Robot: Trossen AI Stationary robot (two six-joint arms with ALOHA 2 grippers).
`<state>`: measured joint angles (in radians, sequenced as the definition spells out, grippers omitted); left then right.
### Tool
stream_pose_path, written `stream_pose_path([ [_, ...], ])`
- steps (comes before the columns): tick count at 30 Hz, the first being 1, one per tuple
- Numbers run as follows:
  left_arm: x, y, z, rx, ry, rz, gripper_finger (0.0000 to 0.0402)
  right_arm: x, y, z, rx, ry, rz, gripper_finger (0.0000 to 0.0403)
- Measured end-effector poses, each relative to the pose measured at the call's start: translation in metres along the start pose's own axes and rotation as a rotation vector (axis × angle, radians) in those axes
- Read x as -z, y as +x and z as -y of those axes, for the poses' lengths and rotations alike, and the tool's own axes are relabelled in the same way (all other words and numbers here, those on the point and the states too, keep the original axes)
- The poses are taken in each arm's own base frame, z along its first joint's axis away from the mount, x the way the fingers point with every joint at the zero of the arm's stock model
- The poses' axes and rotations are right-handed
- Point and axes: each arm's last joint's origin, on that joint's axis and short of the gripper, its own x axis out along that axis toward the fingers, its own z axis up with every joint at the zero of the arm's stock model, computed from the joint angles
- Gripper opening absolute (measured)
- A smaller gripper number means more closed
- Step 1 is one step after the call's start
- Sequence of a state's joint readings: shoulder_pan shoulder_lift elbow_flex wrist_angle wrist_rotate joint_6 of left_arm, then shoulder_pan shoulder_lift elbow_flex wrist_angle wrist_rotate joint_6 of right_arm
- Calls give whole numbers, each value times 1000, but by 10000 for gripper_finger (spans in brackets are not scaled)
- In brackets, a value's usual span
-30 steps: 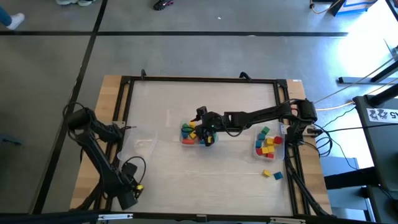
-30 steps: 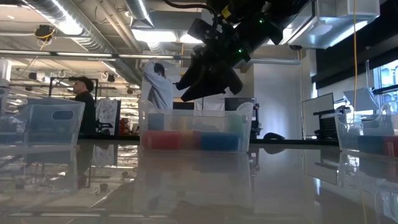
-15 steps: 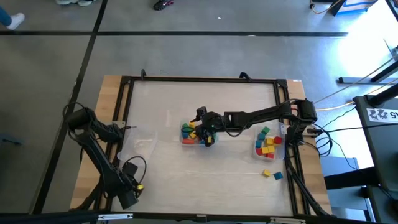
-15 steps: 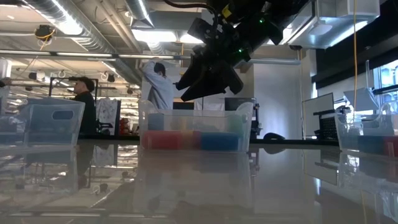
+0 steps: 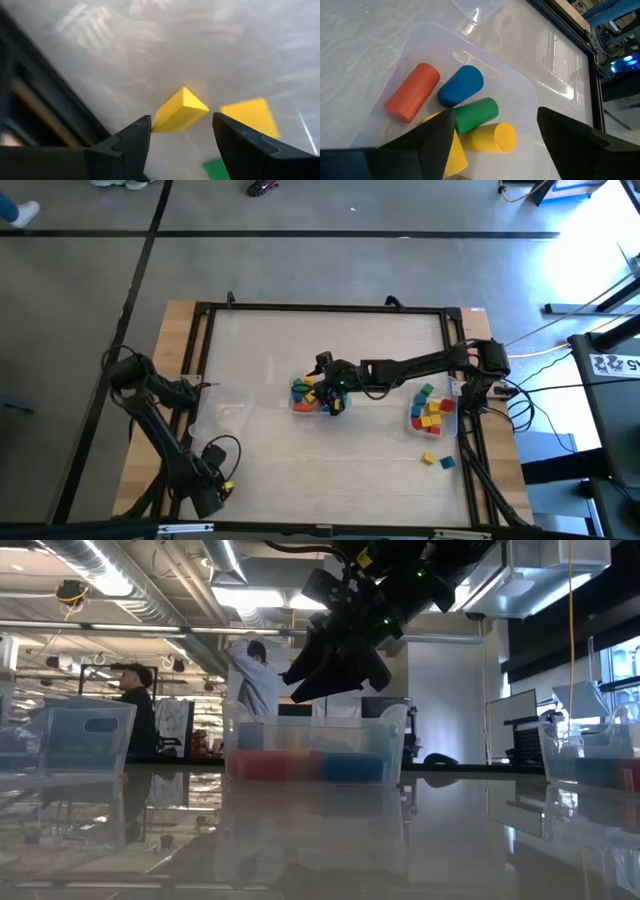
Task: Sort blocks by size
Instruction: Put the yellow triangular block into the left transparent bin
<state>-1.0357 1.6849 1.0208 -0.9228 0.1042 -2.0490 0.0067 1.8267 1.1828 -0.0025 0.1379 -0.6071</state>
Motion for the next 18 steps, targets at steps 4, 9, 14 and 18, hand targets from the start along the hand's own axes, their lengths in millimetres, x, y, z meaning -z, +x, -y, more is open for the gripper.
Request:
stream_pose_path([
  [4, -5, 0, 7, 44, 26, -2, 210, 0, 0, 0, 0, 0, 0, 287],
  [9, -12, -2, 10, 57, 11, 14, 210, 0, 0, 0, 0, 0, 0, 287],
  [14, -13, -7, 10, 69, -98, -13, 210, 0, 0, 0, 0, 0, 0, 287],
  [18, -9, -7, 9, 47, -193, -73, 210, 0, 0, 0, 0, 0, 0, 287],
])
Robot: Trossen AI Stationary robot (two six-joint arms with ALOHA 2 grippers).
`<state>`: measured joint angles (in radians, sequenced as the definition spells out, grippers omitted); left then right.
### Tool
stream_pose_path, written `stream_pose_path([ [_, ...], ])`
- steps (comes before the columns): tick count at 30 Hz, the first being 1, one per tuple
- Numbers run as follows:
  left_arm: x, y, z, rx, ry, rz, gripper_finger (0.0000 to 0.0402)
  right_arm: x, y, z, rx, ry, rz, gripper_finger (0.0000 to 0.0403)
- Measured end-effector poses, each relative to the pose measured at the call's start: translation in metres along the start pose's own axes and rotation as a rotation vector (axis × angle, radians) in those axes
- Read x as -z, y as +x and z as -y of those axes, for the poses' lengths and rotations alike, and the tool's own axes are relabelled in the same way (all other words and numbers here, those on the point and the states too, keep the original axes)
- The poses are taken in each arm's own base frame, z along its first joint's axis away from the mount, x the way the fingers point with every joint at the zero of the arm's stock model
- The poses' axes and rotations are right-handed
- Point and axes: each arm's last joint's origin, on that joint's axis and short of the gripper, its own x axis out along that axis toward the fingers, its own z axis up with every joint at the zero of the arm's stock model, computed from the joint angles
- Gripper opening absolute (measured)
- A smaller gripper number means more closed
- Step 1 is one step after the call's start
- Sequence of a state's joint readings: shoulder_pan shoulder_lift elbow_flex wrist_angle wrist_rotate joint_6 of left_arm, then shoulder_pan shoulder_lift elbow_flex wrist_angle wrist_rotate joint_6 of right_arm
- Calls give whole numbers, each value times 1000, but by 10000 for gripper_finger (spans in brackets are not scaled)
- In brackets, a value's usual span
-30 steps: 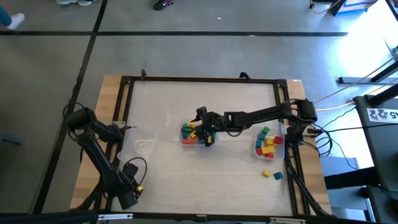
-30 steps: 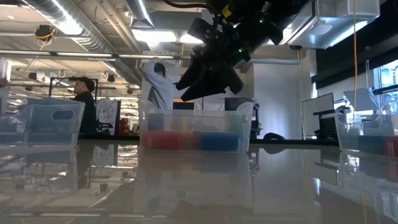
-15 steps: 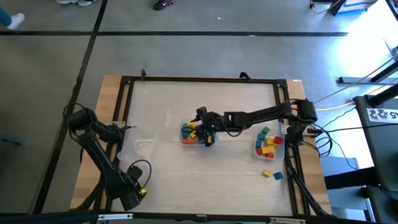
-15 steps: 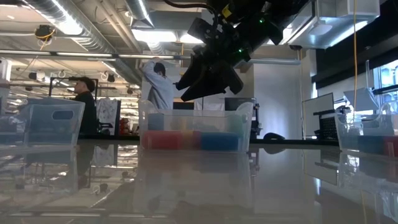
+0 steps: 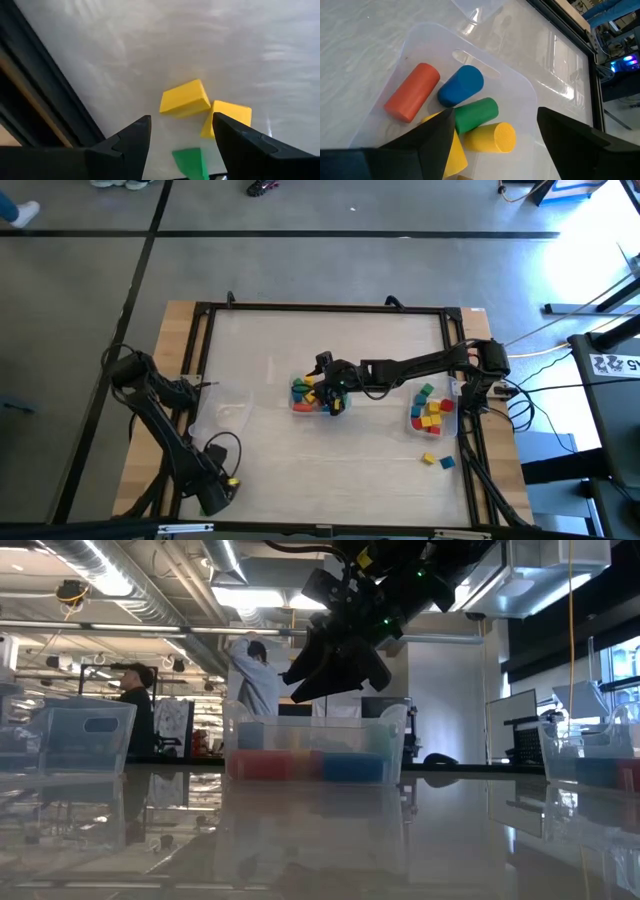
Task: Sort blocks by size
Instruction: Put the yellow triangular block into the left transparent bin
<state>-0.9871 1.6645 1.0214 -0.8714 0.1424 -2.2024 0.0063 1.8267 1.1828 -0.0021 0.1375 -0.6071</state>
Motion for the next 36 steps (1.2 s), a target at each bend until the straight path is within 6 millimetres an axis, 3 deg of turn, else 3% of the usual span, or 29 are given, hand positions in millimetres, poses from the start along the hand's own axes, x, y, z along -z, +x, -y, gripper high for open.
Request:
stream_pose_path([
  [11, 1, 4, 1, 64, -140, 81, 210, 0, 0, 0, 0, 0, 0, 287],
  [22, 1, 26, 6, 100, -101, 55, 208, 0, 0, 0, 0, 0, 0, 287],
  [30, -2, 28, 3, 77, -43, 79, 137, 0, 0, 0, 0, 0, 0, 287],
  [36, -3, 23, 2, 90, 36, 82, 131, 0, 0, 0, 0, 0, 0, 287],
])
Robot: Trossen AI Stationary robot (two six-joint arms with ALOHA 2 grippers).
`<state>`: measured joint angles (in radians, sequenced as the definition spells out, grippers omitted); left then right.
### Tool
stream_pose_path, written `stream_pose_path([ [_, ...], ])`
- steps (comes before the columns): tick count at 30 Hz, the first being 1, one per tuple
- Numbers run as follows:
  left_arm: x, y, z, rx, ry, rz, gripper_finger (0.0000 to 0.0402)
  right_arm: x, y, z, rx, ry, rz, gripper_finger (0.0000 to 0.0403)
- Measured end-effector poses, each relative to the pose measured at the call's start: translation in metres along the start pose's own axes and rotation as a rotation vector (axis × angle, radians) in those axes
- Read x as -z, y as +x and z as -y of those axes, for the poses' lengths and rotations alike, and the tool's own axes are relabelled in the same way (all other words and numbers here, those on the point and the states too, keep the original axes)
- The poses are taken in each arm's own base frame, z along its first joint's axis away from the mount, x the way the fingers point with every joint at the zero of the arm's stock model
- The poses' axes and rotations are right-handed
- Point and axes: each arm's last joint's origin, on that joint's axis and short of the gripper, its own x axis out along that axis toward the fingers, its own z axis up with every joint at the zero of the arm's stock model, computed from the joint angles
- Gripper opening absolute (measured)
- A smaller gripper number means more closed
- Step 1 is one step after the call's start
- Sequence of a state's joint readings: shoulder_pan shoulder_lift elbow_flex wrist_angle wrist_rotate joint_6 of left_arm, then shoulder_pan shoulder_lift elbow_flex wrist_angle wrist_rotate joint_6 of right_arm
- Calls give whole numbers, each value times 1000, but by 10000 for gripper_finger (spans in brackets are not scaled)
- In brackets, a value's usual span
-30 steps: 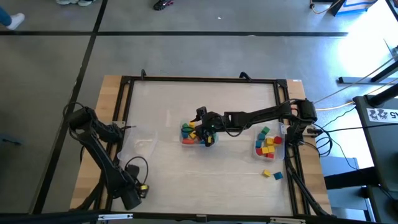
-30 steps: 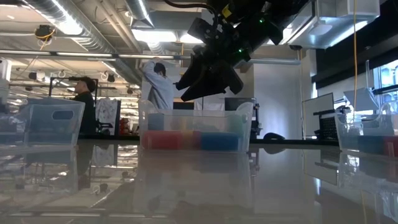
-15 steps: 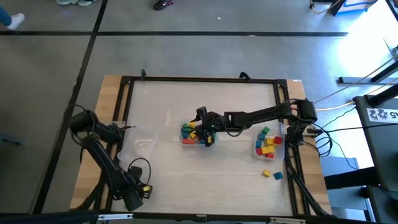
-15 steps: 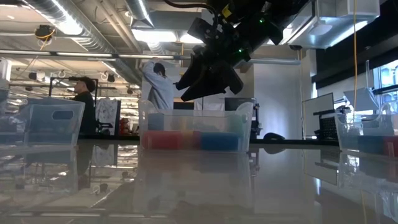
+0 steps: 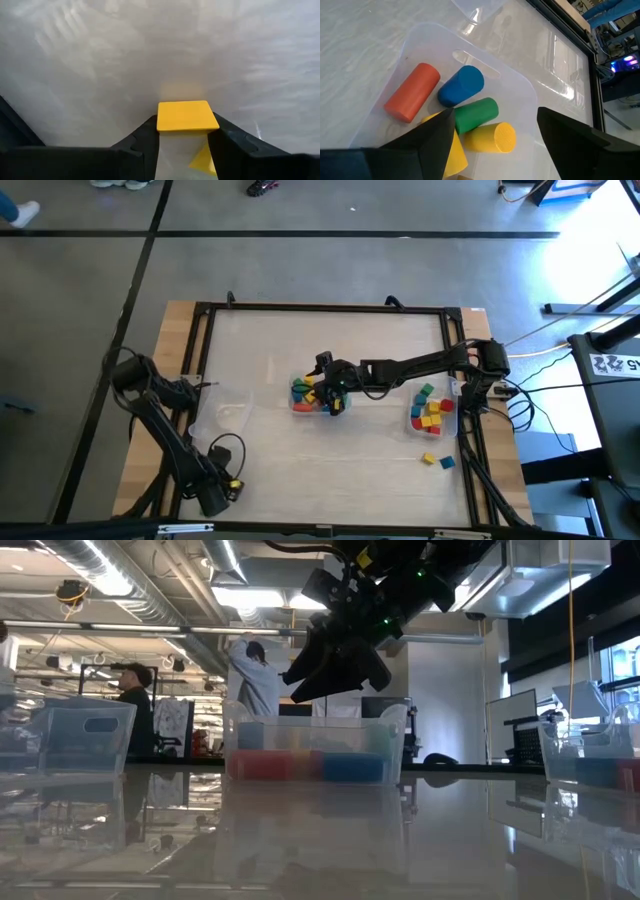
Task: Sort blocks by size
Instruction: Put the yellow triangular block into the left transparent bin
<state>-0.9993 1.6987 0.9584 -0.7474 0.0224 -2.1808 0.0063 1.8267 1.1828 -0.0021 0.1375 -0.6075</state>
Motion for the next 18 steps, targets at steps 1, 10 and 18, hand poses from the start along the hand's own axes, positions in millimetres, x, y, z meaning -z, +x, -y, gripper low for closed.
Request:
stream_pose_path([
  [1, -1, -3, -1, 5, 12, 1, 131, 0, 0, 0, 0, 0, 0, 287],
  [10, -11, -47, -7, 143, 82, -43, 132, 0, 0, 0, 0, 0, 0, 287],
  [18, -39, -88, -16, 318, 130, 107, 139, 0, 0, 0, 0, 0, 0, 287],
])
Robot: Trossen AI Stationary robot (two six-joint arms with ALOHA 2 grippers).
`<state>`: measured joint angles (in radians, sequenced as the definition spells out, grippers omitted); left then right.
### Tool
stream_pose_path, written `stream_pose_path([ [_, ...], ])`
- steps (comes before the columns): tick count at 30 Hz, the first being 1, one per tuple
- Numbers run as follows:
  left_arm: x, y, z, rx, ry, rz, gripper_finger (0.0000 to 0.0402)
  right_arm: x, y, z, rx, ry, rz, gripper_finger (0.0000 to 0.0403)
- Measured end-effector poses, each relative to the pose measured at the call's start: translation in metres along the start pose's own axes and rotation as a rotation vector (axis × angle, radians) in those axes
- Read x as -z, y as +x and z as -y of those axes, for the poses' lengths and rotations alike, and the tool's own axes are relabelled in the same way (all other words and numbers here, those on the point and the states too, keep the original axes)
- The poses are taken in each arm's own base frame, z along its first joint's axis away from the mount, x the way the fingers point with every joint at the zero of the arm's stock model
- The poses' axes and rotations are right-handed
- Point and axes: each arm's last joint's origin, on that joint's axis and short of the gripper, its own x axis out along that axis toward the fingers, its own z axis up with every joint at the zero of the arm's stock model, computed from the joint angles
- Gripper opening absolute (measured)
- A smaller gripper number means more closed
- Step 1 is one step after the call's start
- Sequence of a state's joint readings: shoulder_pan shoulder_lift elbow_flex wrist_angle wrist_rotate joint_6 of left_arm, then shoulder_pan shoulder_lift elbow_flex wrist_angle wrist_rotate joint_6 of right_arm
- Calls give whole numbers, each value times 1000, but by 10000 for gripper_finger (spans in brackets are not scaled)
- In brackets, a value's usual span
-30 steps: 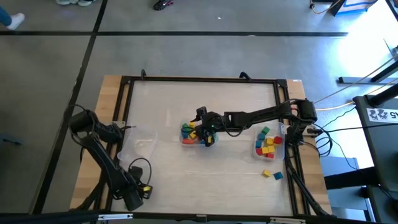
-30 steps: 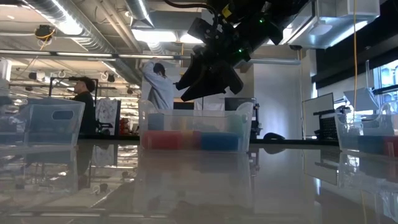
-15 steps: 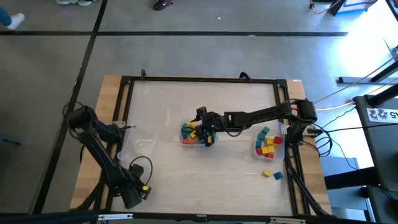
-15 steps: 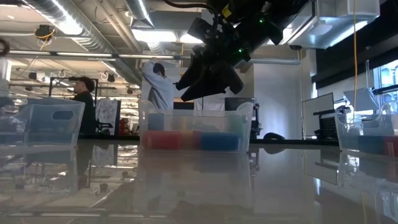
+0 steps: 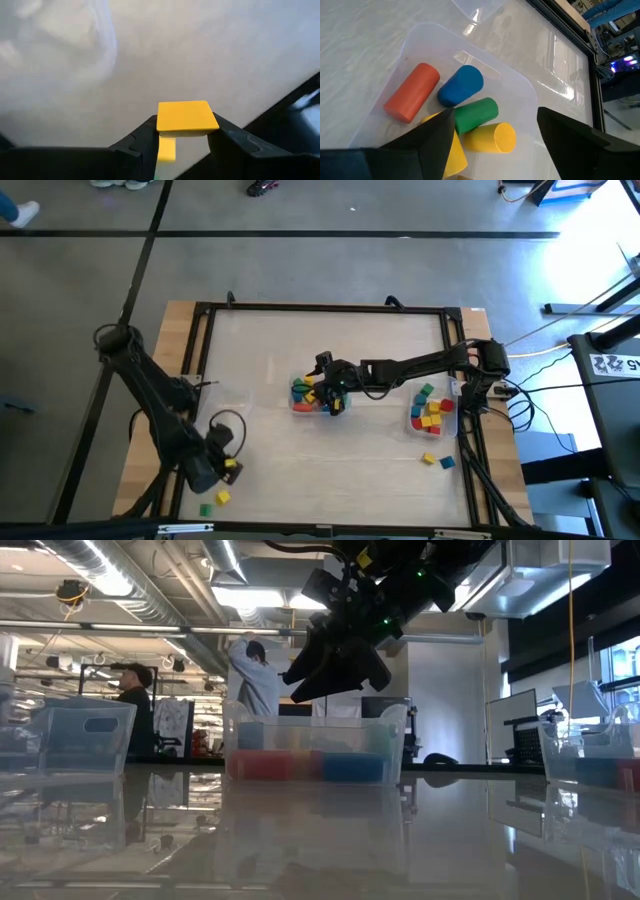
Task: Sort blocks by size
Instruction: Put the yellow triangular block into the left transparent bin
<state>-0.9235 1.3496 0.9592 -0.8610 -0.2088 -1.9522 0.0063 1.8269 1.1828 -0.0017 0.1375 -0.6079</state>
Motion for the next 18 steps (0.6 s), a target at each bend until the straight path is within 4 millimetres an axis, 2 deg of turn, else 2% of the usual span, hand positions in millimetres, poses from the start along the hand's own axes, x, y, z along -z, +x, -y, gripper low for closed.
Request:
stream_pose_path([
  [6, -25, -16, -8, -11, 25, 126, 136, 0, 0, 0, 0, 0, 0, 287],
  [14, -51, -22, -30, -276, 14, 235, 139, 0, 0, 0, 0, 0, 0, 287],
  [18, -57, -20, -35, -332, 18, 251, 143, 0, 0, 0, 0, 1, 0, 287],
])
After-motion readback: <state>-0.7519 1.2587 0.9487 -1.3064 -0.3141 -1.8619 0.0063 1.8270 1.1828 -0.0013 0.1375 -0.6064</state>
